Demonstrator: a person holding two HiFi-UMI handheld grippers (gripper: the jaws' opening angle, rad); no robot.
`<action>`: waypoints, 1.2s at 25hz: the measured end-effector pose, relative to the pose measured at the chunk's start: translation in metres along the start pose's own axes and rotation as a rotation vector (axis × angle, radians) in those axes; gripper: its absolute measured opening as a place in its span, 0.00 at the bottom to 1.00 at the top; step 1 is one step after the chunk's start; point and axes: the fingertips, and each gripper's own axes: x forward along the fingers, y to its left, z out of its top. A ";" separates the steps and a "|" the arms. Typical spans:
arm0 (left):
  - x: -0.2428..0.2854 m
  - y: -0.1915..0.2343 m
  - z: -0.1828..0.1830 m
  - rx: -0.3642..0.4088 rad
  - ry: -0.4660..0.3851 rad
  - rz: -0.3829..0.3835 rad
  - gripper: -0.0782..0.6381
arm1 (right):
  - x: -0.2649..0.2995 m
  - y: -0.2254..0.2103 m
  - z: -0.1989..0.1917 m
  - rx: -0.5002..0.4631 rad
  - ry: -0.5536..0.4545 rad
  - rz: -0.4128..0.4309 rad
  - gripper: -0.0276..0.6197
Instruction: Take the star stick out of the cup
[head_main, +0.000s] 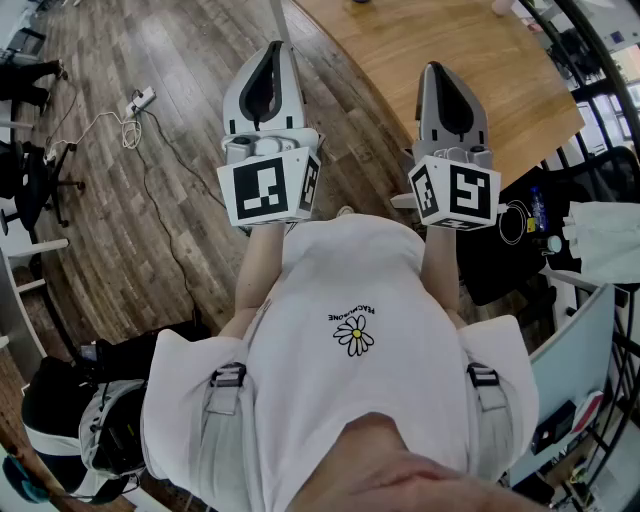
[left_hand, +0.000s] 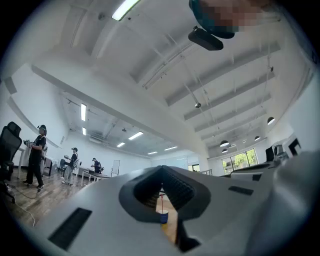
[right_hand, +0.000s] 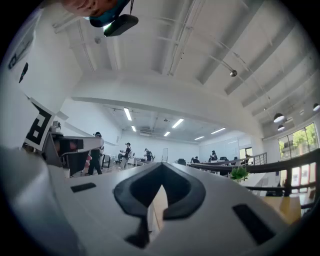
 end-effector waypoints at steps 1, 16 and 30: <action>0.000 -0.001 -0.001 0.000 0.001 0.003 0.13 | 0.000 0.000 -0.001 -0.001 0.002 0.005 0.05; 0.011 -0.004 -0.013 -0.004 0.022 0.013 0.13 | 0.012 0.005 -0.009 0.062 -0.011 0.087 0.05; 0.019 0.012 -0.035 -0.028 0.045 0.061 0.13 | 0.034 0.007 -0.033 0.060 0.038 0.127 0.05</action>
